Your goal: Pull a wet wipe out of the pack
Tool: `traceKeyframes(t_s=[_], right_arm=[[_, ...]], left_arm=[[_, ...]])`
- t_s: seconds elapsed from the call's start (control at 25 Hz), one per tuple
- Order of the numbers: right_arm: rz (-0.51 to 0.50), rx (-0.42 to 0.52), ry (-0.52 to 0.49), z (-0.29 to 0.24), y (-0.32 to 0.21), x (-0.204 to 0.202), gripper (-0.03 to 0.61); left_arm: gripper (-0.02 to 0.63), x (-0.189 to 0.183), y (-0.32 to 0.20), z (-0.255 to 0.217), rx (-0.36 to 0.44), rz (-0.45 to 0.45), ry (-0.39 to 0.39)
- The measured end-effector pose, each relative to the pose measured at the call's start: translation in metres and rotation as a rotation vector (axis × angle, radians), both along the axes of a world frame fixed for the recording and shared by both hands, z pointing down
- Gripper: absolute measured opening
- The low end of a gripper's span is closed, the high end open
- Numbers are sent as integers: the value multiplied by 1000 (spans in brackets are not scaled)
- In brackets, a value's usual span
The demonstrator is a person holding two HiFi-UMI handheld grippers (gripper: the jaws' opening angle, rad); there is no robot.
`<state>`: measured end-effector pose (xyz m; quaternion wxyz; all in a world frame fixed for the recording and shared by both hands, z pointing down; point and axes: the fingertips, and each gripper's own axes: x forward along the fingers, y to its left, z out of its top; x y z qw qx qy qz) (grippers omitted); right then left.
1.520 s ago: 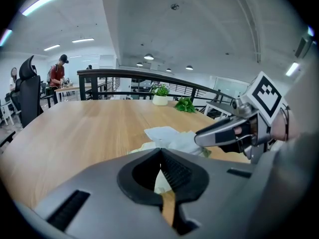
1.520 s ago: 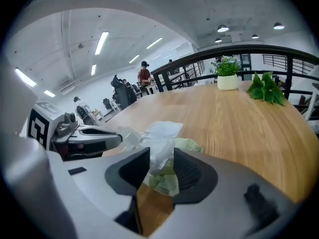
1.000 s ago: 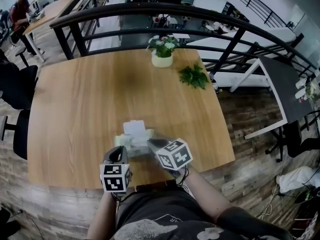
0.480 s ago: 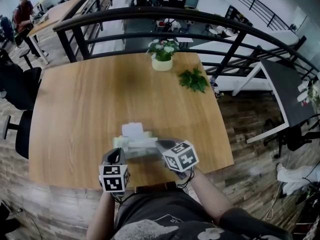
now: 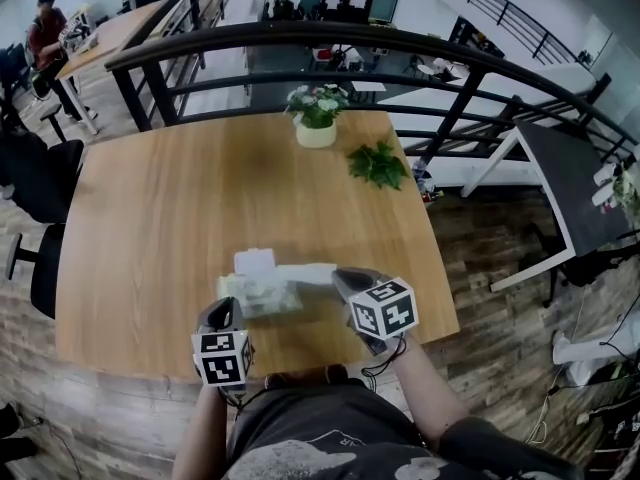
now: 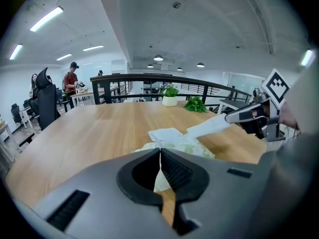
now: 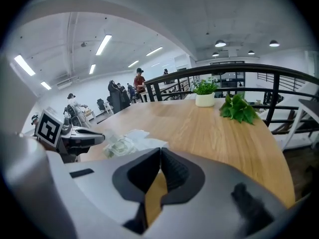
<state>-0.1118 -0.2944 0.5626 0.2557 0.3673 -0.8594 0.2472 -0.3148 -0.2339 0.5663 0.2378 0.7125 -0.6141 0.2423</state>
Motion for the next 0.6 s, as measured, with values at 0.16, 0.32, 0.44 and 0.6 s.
traceKeyframes(t_s=[0.16,0.32,0.44,0.6], right_arm=[[12,30,-5,-13,-3,14,28],[13,58,-21,-25,-3,25,28],[2,83,-37,-38,-2,33,28],[-21,117,-62,-56,-1,39,28]], left_arm=[[17,6,2,-10,22,-10,-8],[17,14,5,-18,45,-21,-6],[17,24,9,-27,65,-28,-4],[17,37,11,-42,97,-44,4]])
